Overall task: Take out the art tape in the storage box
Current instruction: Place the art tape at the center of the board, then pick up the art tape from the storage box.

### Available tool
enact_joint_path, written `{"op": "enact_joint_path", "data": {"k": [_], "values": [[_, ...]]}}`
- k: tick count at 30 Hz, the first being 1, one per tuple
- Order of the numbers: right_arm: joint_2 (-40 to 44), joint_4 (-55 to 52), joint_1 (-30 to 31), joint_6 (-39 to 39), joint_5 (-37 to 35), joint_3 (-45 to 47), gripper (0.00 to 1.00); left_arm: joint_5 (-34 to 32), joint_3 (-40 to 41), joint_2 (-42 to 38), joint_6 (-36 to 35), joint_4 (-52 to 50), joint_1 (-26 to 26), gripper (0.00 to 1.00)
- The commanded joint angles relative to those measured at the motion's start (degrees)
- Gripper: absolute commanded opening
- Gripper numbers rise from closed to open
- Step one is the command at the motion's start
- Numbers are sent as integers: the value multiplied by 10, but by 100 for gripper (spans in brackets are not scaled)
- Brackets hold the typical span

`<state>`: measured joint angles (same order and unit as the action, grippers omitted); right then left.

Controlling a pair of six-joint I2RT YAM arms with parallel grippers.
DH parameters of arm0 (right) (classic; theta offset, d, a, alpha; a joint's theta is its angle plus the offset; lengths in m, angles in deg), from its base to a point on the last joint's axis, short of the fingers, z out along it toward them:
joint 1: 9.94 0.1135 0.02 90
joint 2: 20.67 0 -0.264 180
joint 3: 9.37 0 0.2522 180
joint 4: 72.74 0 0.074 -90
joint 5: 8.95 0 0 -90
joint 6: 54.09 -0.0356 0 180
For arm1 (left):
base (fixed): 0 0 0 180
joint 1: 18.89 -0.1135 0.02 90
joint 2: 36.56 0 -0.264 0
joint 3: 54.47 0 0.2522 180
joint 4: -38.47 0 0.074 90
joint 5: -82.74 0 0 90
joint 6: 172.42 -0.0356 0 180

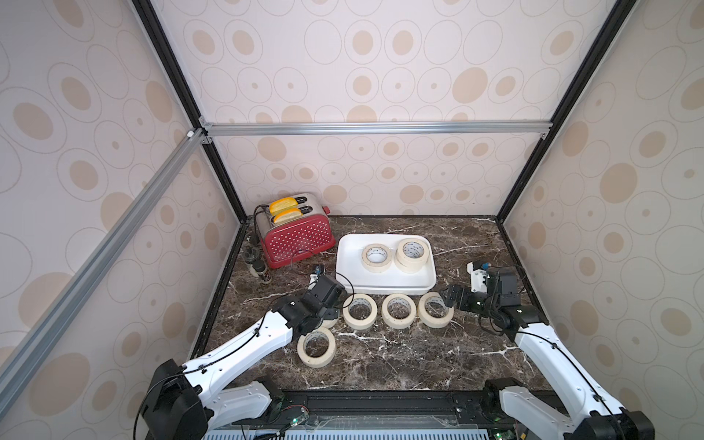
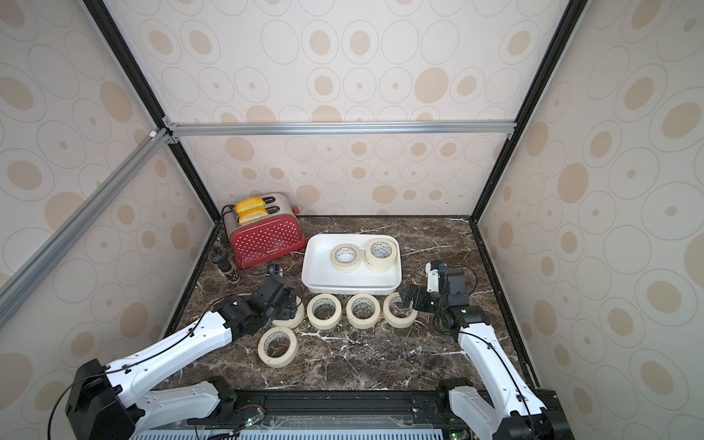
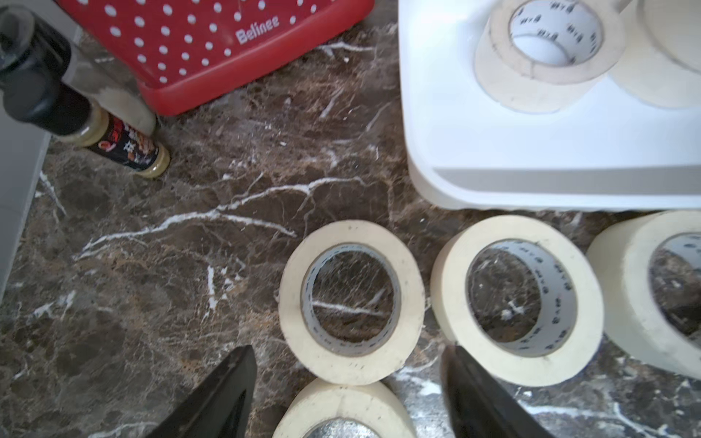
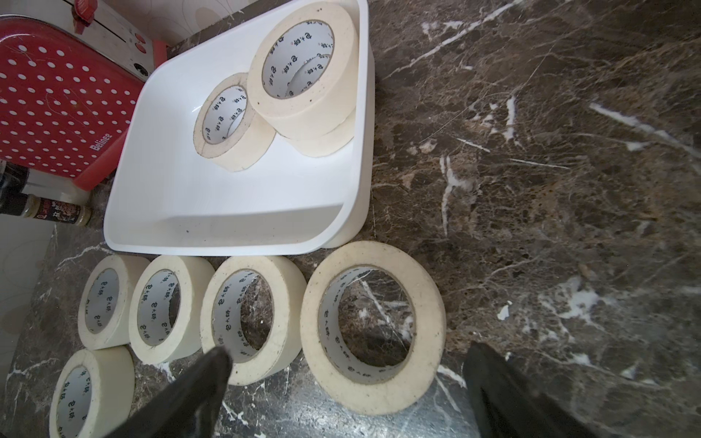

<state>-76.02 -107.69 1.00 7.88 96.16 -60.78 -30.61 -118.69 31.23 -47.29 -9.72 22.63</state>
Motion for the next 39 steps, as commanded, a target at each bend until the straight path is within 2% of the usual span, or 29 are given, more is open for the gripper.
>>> {"op": "enact_joint_path", "data": {"k": [1, 8, 14, 19, 39], "values": [[13, -14, -2, 7, 2, -14, 100, 7, -50, 38, -34, 44, -3, 85], [34, -22, -2, -4, 9, -6, 100, 35, -138, 134, -59, 87, -17, 91], [52, -40, -2, -6, 12, -2, 100, 67, -221, 232, -74, 93, -48, 92], [67, -53, -2, -3, 6, 0, 100, 66, -265, 297, -89, 111, -67, 92], [101, -71, -2, -22, 2, 11, 100, 122, -563, 571, -118, 15, -86, 83]]}}
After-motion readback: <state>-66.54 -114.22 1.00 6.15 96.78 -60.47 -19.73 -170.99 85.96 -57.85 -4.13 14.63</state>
